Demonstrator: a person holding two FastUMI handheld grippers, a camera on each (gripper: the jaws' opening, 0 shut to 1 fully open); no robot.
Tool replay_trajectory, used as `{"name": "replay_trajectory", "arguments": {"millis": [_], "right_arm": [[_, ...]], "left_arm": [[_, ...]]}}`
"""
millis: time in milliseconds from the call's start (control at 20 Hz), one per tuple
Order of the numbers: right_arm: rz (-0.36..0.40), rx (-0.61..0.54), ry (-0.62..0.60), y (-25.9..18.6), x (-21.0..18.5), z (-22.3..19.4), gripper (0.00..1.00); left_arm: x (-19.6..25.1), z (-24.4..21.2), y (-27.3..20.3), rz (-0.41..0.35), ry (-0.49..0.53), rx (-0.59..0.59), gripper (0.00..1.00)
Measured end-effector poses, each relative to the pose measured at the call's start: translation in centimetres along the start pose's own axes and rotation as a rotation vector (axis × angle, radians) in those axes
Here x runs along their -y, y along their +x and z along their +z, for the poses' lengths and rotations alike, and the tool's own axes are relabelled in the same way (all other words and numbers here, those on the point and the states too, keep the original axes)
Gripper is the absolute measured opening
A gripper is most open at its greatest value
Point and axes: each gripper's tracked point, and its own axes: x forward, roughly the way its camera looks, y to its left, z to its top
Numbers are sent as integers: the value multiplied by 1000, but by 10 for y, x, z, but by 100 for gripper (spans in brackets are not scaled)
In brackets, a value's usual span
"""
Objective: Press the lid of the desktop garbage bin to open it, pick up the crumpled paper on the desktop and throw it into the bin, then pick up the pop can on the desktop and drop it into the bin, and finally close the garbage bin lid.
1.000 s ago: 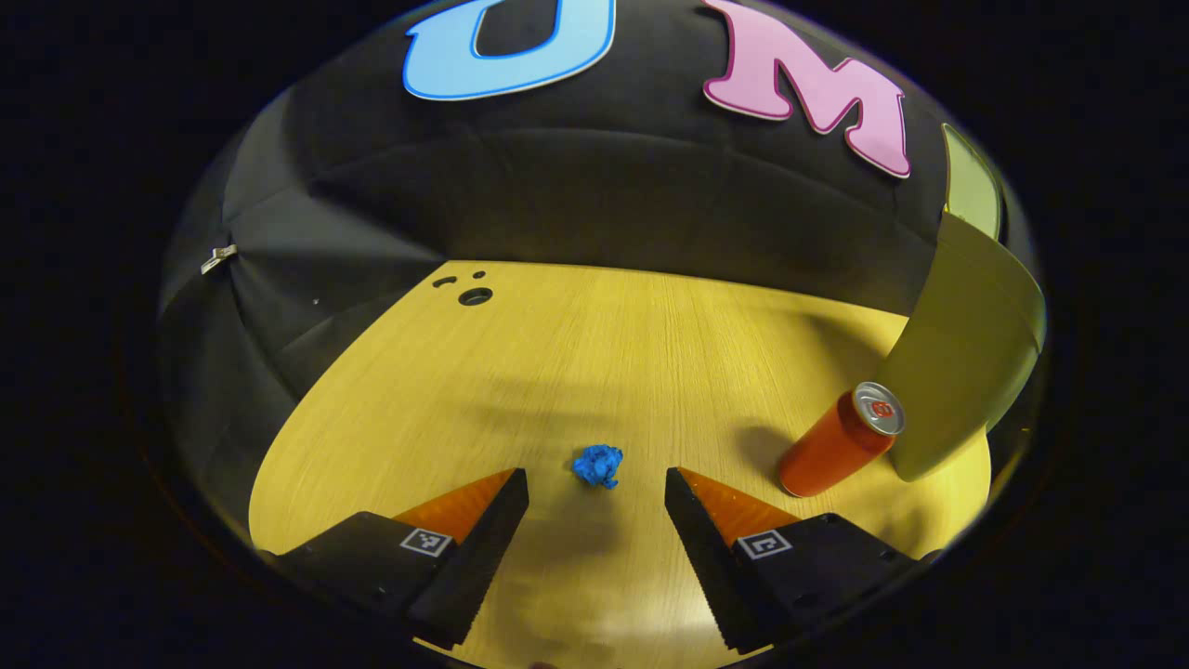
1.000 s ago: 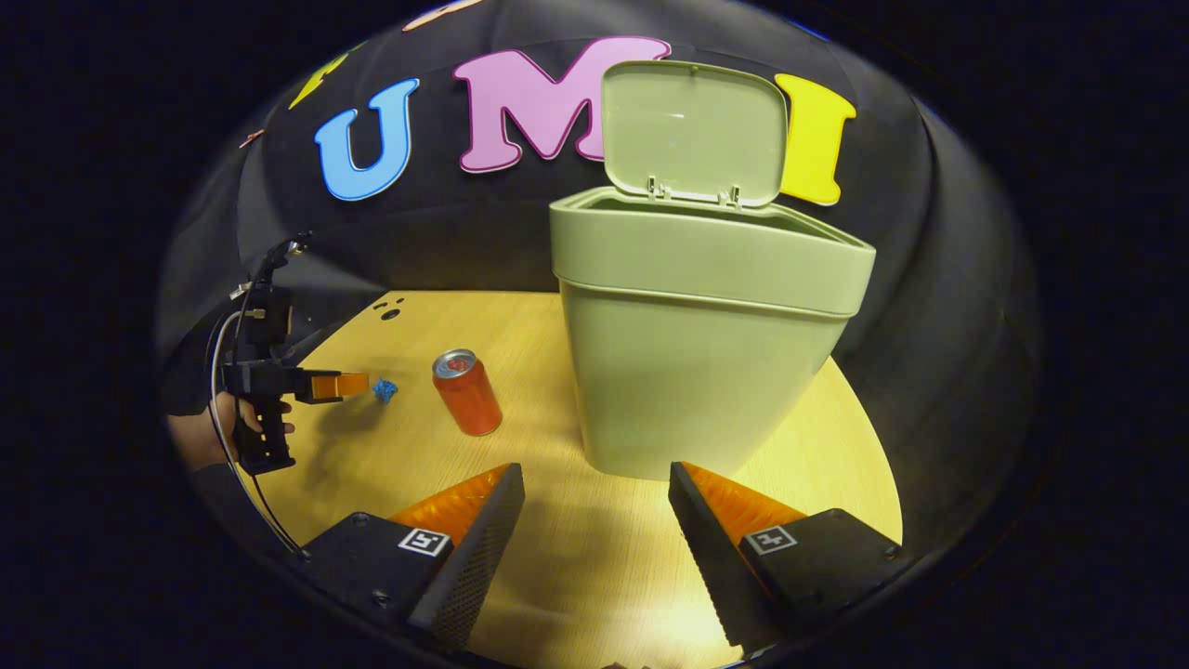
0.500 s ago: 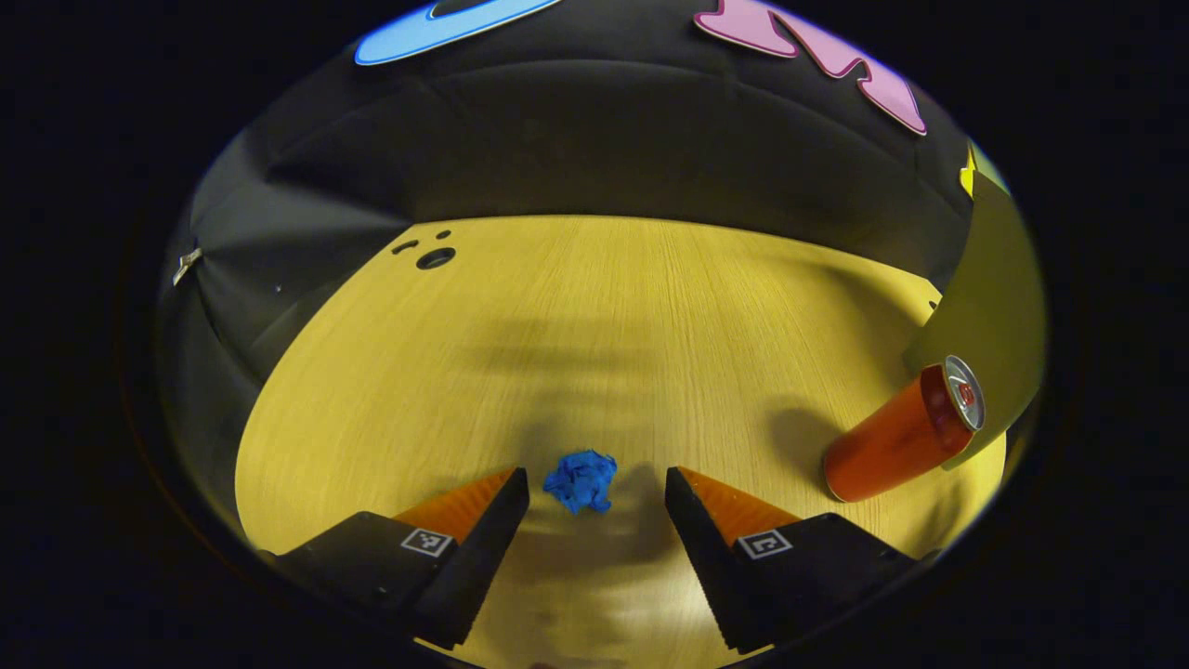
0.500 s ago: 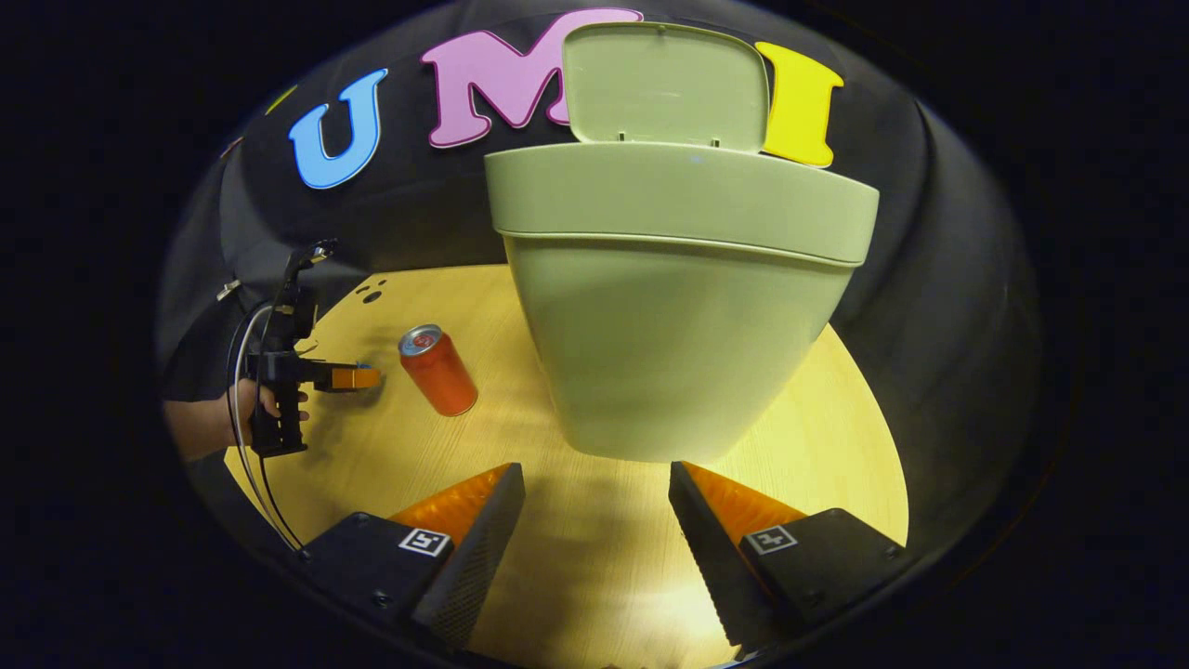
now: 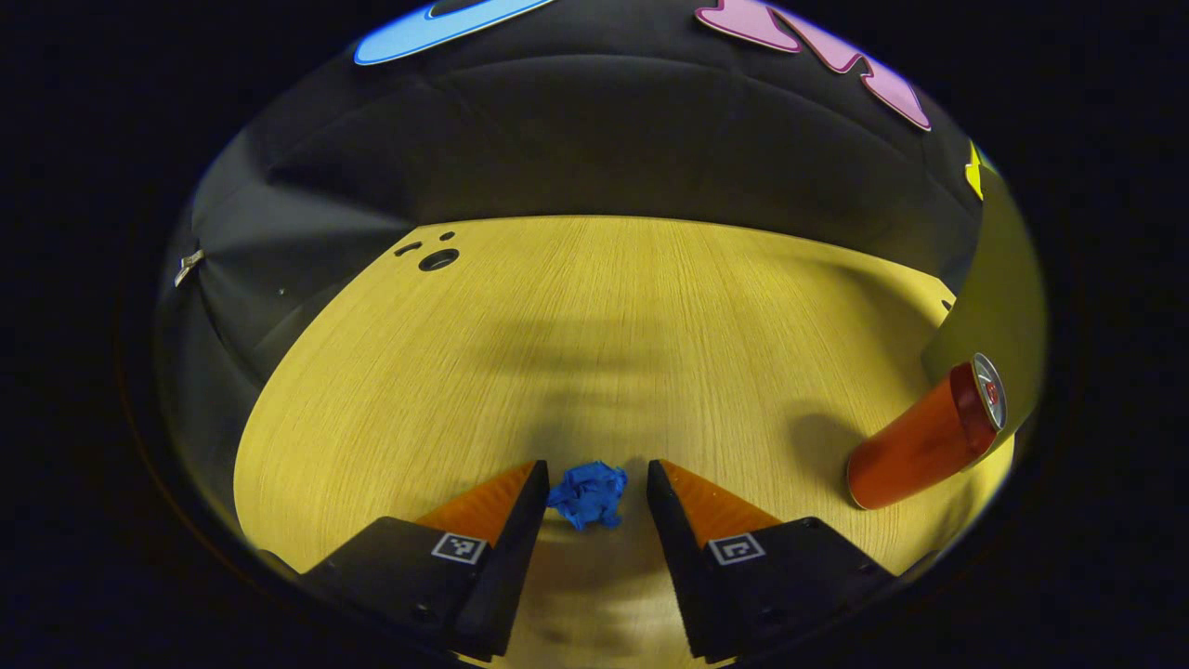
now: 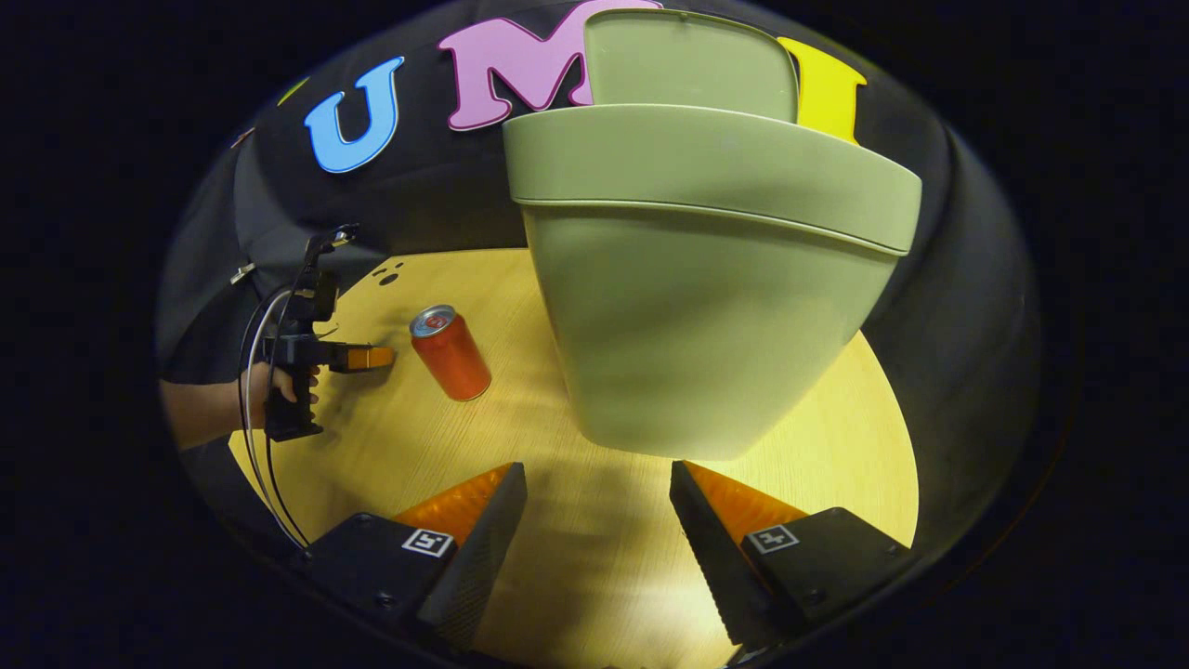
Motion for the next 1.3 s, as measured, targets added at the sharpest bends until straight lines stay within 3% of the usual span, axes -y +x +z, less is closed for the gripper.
{"name": "replay_trajectory", "arguments": {"millis": [50,200,500,650,900,1100,1300], "right_arm": [[6,0,-1,1,-1,0,98],[18,4,-1,1,-1,2,98],[22,8,-11,-5,0,-2,98],[25,13,-9,-8,-2,-3,98],[34,27,5,-15,-7,-3,98],[39,50,25,-20,-9,2,98],[42,71,42,-31,-10,2,98]], "left_arm": [[0,0,0,-1,-1,0,69],[-3,-1,0,7,-12,2,48],[6,0,-10,-31,-28,2,32],[11,10,-24,-46,-57,41,33],[30,40,-72,-99,-21,126,31],[60,77,-122,-176,-26,205,35],[104,125,-171,-264,24,301,33]]}}
